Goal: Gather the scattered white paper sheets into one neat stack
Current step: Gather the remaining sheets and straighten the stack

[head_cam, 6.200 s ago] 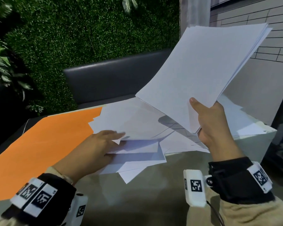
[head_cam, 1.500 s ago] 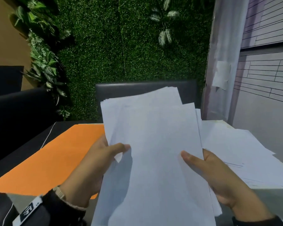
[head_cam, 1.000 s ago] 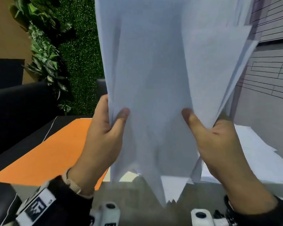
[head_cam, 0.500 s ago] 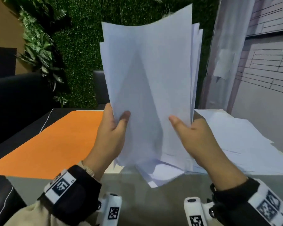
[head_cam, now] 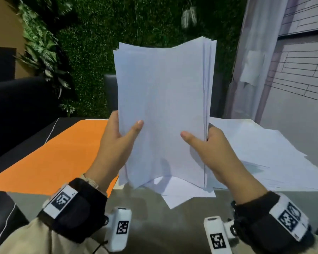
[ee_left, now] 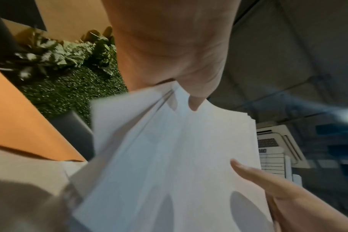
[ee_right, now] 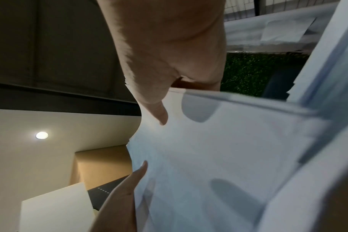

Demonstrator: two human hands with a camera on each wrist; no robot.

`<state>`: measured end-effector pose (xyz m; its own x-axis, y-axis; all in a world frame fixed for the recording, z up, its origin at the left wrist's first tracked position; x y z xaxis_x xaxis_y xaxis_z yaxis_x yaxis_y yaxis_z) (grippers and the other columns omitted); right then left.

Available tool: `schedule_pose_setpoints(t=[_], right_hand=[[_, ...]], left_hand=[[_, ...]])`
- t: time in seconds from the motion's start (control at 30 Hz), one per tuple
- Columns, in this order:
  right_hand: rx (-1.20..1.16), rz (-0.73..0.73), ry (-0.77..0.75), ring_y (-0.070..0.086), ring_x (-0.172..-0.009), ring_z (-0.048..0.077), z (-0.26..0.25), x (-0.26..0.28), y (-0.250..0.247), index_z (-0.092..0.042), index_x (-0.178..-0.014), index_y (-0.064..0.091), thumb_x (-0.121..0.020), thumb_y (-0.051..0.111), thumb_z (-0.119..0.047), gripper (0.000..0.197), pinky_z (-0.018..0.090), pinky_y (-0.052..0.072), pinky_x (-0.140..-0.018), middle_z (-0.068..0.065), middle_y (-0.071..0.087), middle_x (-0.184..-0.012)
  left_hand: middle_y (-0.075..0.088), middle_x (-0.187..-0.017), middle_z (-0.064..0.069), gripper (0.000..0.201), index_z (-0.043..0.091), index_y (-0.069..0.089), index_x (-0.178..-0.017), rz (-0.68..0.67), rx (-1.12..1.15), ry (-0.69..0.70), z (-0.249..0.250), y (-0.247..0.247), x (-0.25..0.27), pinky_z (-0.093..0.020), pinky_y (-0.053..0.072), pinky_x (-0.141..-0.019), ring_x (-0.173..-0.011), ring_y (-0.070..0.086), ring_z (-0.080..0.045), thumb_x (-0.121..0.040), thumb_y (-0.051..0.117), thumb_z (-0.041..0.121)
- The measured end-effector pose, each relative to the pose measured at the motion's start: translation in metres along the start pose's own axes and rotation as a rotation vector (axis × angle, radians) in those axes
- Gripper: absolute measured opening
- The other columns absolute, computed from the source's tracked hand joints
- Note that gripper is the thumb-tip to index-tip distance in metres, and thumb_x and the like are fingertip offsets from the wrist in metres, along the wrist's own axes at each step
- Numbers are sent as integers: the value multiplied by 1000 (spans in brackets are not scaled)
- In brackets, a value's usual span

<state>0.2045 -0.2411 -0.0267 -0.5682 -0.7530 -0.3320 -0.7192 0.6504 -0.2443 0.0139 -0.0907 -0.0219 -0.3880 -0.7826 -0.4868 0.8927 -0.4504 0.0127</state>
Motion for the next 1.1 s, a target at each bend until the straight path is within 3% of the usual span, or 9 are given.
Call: schedule_pose_setpoints(t=[0.17,0.3,0.47,0.53,0.63,0.73,0.8,0.93,1.1], right_hand=[[-124,48,47,74,-96,-2,16,3,-2,-34,-113,72,-91,80,-39,23,20,58,-83,-18,80,-103],[-218,24,110,77,-100,7,21,2,1,-23,-117,76,-86,85,-39,36,33,59,-95,-10,82,-106],[-282,-57,176,78,-103,13,24,5,4,-20,-115,78,-89,83,-33,30,41,58,-103,-6,83,-108],[-324,-13,158,78,-103,14,22,5,4,-20,-117,78,-89,82,-34,32,41,59,-101,-5,83,-108],[-360,101,92,78,-95,10,16,6,5,-21,-111,77,-91,80,-33,23,32,62,-86,-8,83,-101],[-375,195,22,78,-96,14,8,5,2,-21,-109,77,-92,80,-35,22,30,62,-81,-6,83,-101],[-378,235,8,79,-93,15,8,5,0,-19,-111,76,-89,83,-36,29,31,63,-78,-6,82,-100],[-331,173,37,77,-95,8,16,6,2,-23,-112,76,-89,83,-37,27,26,60,-80,-12,82,-100],[-169,0,94,75,-95,2,24,9,15,-34,-109,69,-94,77,-37,17,24,61,-81,-16,78,-105]], left_hand=[[78,-135,-2,38,14,64,-142,-43,191,-102,-6,-8,-3,-41,65,-99,-123,76,-23,-106,69,23],[80,-131,-1,46,16,69,-140,-139,225,-186,-12,1,0,-38,66,-97,-120,78,-23,-97,72,32],[81,-130,-4,43,18,69,-139,-185,327,-362,-35,7,18,-38,68,-92,-119,78,-26,-98,70,28],[81,-131,-5,44,19,69,-140,-174,342,-381,-39,12,24,-41,68,-92,-120,78,-29,-97,72,27],[81,-129,-4,47,15,68,-141,-134,276,-263,-33,17,20,-38,67,-92,-116,79,-25,-95,76,23],[84,-116,-7,43,10,72,-135,-46,225,-175,-17,18,8,-31,66,-73,-93,84,-18,-96,78,25],[84,-119,-4,41,14,74,-132,-25,203,-159,-12,19,0,-39,67,-84,-104,83,-21,-94,80,29],[83,-123,-1,36,19,73,-134,-71,152,-235,-22,21,-2,-46,64,-96,-113,80,-25,-100,78,27],[85,-116,4,30,24,75,-128,-121,33,-328,-50,20,12,-43,65,-91,-106,82,-20,-99,79,31]])
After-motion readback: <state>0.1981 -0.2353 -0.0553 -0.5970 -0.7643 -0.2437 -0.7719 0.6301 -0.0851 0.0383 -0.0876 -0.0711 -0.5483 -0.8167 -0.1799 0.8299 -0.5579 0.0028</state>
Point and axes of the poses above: each hand's wrist, its own x-axis away from the middle knuckle, its own y-axis out of the palm, z = x × y, the point moved 5 cm from there along -x, towards the middle knuckle
